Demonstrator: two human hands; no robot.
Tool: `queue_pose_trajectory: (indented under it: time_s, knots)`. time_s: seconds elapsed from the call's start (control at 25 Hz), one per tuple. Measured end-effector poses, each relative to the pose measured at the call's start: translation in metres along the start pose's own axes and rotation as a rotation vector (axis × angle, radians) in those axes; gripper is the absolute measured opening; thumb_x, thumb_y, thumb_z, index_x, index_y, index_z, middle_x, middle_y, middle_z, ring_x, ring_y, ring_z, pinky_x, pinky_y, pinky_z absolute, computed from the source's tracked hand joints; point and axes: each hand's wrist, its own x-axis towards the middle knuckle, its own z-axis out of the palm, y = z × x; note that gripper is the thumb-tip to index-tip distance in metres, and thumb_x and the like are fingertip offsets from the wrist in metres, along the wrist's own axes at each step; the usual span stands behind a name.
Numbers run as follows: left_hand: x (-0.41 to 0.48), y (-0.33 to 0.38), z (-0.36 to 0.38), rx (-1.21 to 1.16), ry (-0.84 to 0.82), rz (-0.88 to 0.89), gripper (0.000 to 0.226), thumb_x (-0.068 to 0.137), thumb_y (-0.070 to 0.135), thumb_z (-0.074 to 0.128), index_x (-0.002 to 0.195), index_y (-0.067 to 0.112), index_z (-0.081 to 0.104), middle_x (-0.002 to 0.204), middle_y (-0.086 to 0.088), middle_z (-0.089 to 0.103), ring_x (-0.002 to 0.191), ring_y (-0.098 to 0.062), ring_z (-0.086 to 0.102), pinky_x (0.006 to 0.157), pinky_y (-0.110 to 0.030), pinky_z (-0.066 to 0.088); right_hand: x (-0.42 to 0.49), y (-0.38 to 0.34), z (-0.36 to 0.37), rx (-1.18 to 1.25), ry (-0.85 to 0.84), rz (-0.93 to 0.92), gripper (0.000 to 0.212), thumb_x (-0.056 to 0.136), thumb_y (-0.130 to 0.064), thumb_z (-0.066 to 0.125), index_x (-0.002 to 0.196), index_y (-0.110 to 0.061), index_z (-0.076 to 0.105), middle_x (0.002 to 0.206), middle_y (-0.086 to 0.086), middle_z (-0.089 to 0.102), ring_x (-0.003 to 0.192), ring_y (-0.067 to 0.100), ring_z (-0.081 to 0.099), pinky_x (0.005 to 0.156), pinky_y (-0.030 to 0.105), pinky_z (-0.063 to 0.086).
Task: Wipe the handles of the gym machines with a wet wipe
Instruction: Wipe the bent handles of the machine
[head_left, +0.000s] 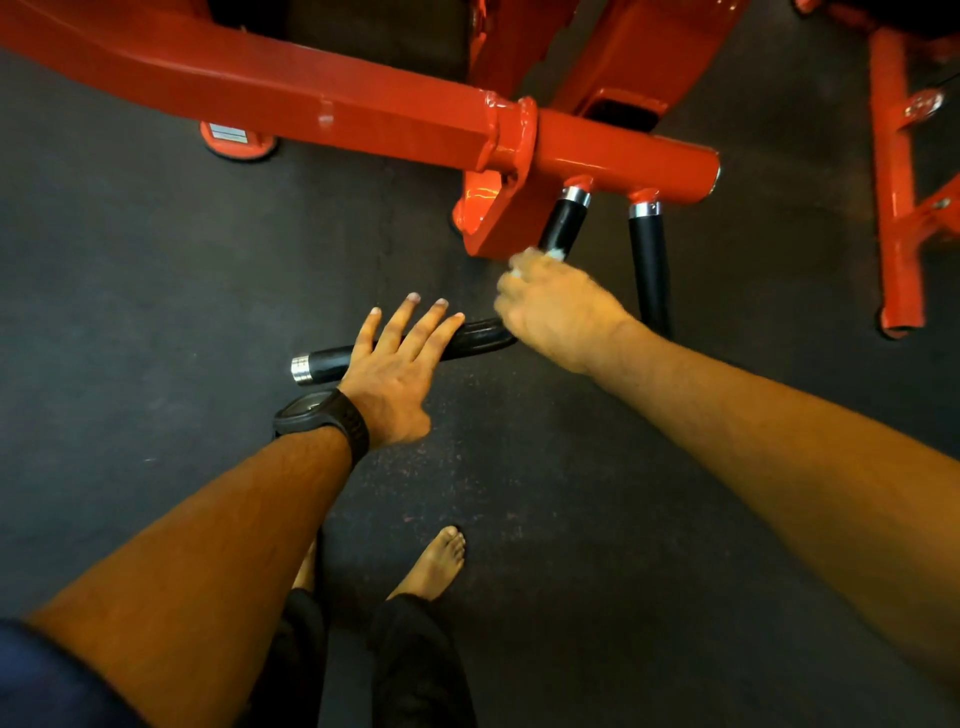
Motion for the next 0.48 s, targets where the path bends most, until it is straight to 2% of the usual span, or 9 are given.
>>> queue_pose_trajectory:
  time_s: [0.08,0.12,0.16,0.24,0.32,0.4,0.48]
  knots:
    - [0.000,0.001,0.001,0.005,0.006,-0.003,0.119,0.078,0.026,0.068,0.154,0.029,-0.024,0.165,0.004,-0.023,0.150,-0.026,-0.025,0.121,-0.054,-0.013,0.005,0.011,-0.011,-0.027,-0.056,-0.080,0.035,0.097,-0.009,0.043,0.129,-0.010,0.057,0.130,0.011,0.056,0.130,0.033,0.045,0.119,0.044,0.026]
    - [0.000,0.001,0.000,0.007,0.007,-0.001,0.119,0.078,0.026,0.068,0.154,0.029,-0.024,0.165,0.004,-0.023,0.150,-0.026,-0.025,0.121,-0.054,-0.013,0.007,0.025,-0.014,-0.009,-0.080,-0.023,0.037,0.097,-0.010,0.043,0.132,-0.011,0.056,0.136,0.011,0.053,0.134,0.032,0.042,0.119,0.043,0.026]
    - [0.000,0.000,0.000,0.009,0.009,0.001,0.120,0.078,0.026,0.068,0.154,0.029,-0.024,0.165,0.004,-0.023,0.150,-0.026,-0.025,0.121,-0.054,-0.013,0.008,0.040,-0.019,0.019,-0.090,0.064,0.039,0.097,-0.010,0.044,0.135,-0.011,0.053,0.142,0.012,0.047,0.137,0.031,0.040,0.118,0.043,0.029]
    - [0.001,-0.001,0.001,0.007,0.008,0.003,0.120,0.078,0.026,0.069,0.154,0.029,-0.024,0.165,0.004,-0.023,0.150,-0.026,-0.025,0.121,-0.054,-0.014,0.010,0.049,-0.029,0.119,-0.101,0.216,0.044,0.096,-0.008,0.048,0.139,-0.010,0.046,0.150,0.013,0.032,0.133,0.031,0.044,0.106,0.044,0.045]
    - [0.001,0.000,0.001,0.010,0.000,-0.002,0.120,0.078,0.026,0.068,0.154,0.029,-0.025,0.164,0.004,-0.024,0.150,-0.026,-0.025,0.121,-0.054,-0.014,0.007,0.032,-0.032,0.157,-0.088,0.116,0.045,0.096,-0.007,0.043,0.141,-0.011,0.042,0.146,0.013,0.034,0.125,0.029,0.050,0.095,0.043,0.052]
    - [0.001,0.001,0.000,0.016,-0.005,-0.004,0.120,0.078,0.025,0.068,0.154,0.029,-0.025,0.164,0.004,-0.024,0.150,-0.026,-0.026,0.121,-0.054,-0.014,-0.001,0.031,-0.028,0.164,-0.054,0.031,0.050,0.094,-0.013,0.023,0.137,-0.009,0.047,0.140,0.012,0.045,0.131,0.031,0.046,0.104,0.041,0.044]
    - [0.002,0.001,0.000,0.010,0.000,-0.004,0.120,0.077,0.025,0.068,0.154,0.029,-0.025,0.164,0.004,-0.024,0.150,-0.026,-0.026,0.121,-0.054,-0.013,-0.001,0.049,-0.021,0.081,-0.041,0.166,0.048,0.097,-0.013,0.029,0.139,-0.007,0.049,0.146,0.017,0.045,0.140,0.035,0.037,0.114,0.043,0.035]
